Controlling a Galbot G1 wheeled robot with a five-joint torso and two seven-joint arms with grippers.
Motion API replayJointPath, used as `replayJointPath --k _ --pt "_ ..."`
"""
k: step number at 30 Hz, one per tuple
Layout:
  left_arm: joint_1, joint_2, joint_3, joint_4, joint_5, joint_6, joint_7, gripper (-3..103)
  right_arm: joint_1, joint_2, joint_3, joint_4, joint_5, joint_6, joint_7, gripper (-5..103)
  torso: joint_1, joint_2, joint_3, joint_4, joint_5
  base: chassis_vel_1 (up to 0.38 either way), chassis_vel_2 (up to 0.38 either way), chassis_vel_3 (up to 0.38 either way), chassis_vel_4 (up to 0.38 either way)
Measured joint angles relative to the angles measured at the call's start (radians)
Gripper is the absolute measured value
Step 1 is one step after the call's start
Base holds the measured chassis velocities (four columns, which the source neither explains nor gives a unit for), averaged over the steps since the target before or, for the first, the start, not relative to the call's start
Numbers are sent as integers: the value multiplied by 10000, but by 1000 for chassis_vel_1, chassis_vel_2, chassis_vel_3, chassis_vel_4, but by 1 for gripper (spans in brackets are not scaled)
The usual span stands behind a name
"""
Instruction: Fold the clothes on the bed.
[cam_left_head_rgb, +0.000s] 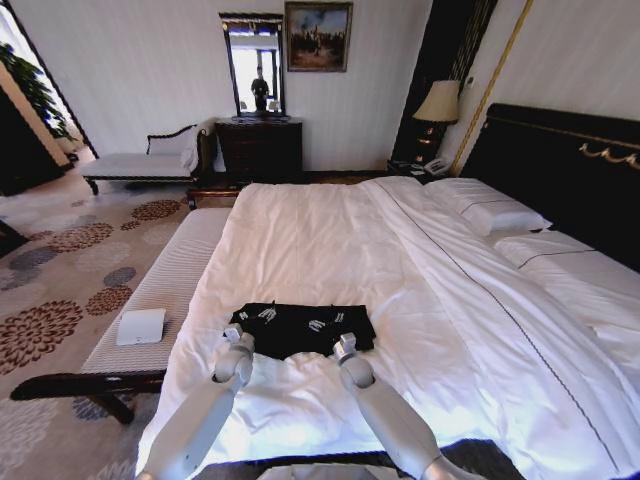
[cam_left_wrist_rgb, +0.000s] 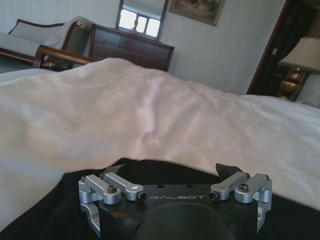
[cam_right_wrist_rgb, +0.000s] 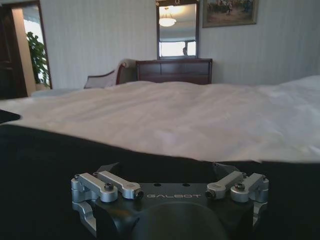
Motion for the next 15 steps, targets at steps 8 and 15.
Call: replayJointPath --k 8,15 --pt "19 9 -348 757 -64 -174 302 100 -88 -231 431 -285 10 189 -43 100 -1 0 -1 0 0 0 0 0 0" --pt "414 431 -774 287 -346 -218 323 100 -342 -516 827 395 791 141 94 100 0 0 -1 0 -1 0 0 0 0"
